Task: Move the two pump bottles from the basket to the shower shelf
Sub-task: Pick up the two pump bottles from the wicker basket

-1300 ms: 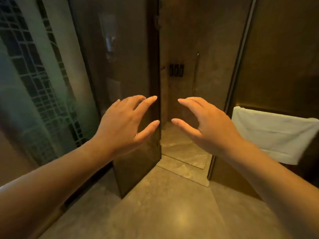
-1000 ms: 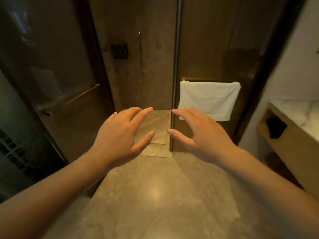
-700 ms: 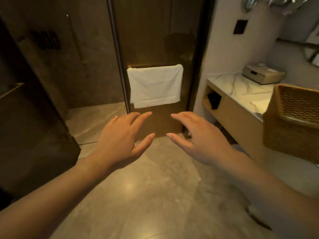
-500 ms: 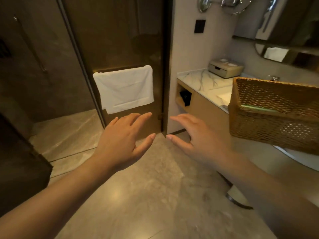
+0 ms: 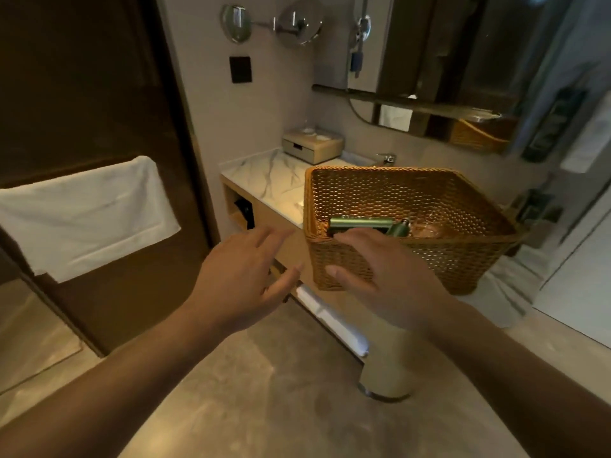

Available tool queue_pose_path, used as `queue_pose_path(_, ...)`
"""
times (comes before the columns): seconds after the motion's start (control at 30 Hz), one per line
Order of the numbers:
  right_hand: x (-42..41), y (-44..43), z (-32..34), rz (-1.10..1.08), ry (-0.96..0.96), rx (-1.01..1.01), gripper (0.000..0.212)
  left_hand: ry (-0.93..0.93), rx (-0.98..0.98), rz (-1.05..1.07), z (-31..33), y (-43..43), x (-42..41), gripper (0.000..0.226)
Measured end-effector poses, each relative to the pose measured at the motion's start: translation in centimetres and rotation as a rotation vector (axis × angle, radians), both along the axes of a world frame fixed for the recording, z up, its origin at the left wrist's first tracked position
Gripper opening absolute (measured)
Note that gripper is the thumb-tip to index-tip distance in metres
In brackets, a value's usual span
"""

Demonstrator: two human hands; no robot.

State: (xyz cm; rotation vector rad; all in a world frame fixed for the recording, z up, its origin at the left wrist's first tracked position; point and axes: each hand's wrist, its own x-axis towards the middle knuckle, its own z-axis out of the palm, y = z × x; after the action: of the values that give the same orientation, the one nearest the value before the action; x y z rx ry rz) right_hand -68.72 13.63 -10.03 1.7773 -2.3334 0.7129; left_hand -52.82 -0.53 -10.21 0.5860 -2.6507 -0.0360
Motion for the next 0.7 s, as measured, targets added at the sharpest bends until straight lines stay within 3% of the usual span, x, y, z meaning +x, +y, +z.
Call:
queue_pose_path(0.33,-14.9,3.9,-1.3,-0.176,-0.086,-0.049,0.058,0.004,0.052,-0.181,-1.3,1.4,-16.5,0.057)
queue_pose_path(0.7,-24.6,-1.5,-3.5,-0.236,-0.147,-0.044,0.058,-0.013,0.024,-0.198,-2.9,-5.0,-26.3,0.056)
